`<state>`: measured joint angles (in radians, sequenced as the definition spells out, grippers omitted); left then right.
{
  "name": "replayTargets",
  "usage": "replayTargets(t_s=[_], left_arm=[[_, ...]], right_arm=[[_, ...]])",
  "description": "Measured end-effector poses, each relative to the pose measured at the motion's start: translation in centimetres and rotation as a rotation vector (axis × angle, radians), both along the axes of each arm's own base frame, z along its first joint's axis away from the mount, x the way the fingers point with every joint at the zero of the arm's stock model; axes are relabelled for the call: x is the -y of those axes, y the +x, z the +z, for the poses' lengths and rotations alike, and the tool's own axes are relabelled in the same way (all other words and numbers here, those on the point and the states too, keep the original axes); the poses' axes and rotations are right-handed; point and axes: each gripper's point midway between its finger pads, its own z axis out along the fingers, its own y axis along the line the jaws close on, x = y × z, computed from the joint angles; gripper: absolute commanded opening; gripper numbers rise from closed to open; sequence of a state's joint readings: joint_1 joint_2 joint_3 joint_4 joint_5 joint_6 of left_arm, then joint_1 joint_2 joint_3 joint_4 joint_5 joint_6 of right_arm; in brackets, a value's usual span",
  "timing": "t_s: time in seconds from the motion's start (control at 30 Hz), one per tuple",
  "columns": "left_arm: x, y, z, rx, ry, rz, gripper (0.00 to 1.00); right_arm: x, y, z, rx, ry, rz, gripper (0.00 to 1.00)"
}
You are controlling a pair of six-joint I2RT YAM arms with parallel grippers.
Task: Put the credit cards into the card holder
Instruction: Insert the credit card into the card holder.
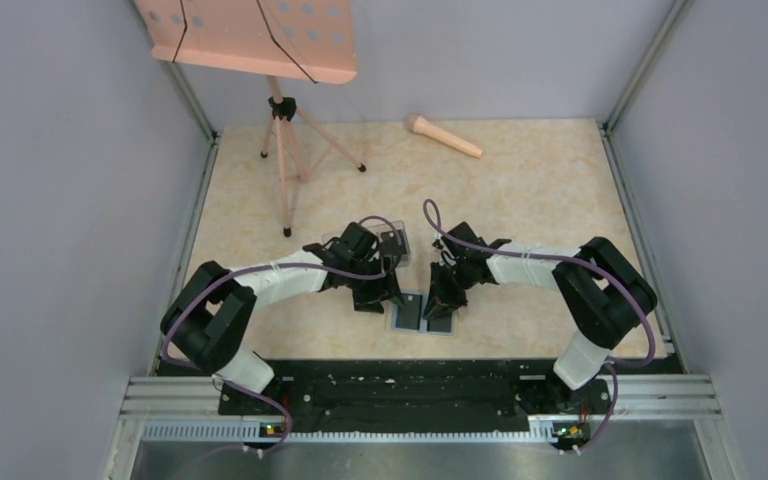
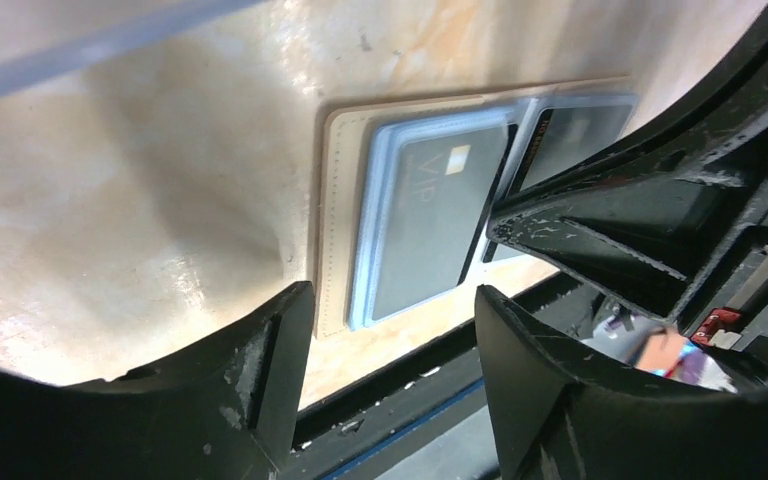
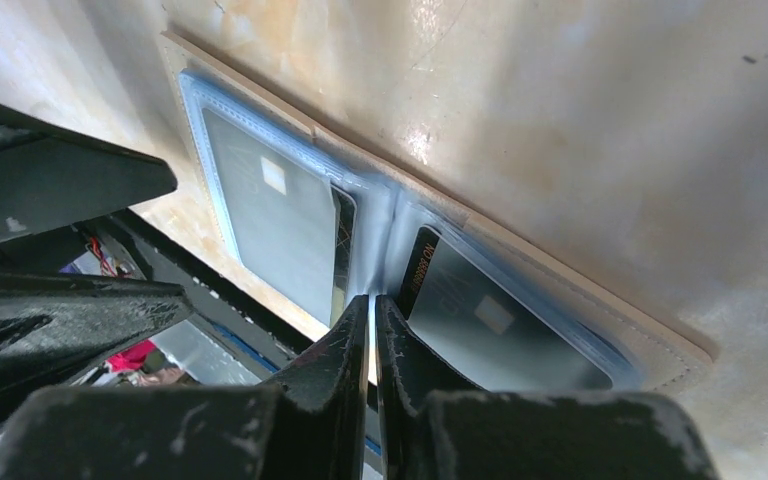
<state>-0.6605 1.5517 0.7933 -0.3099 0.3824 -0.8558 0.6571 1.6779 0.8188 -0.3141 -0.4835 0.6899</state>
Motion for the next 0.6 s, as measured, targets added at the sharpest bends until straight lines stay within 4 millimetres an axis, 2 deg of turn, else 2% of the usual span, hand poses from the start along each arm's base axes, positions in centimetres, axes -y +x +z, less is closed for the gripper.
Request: replayTargets(t_s=[0.23,0.37,0.47,0.6], left_arm=[[0.6,0.6,0.9,0.062,0.038,-0.027,0.50],[0.7,0.4,0.2,0.051,0.050,-0.041,0.50],[0.7,-0.1,-1.0,0.021,0.071,-0.056,0.49],[1.1,-0.3,-1.1,0.012,0.069,-0.068,0.40]], right_arm=[[0.0,0.0,0.0,0.001,0.000,0.002,0.06],[0.0,0.0,0.0,0.002,0.002,0.006,0.06],[0.0,0.0,0.0,0.002,0.002,0.007,0.06],[0.0,-0.1,0.0,0.002,0.001,0.008,0.05]])
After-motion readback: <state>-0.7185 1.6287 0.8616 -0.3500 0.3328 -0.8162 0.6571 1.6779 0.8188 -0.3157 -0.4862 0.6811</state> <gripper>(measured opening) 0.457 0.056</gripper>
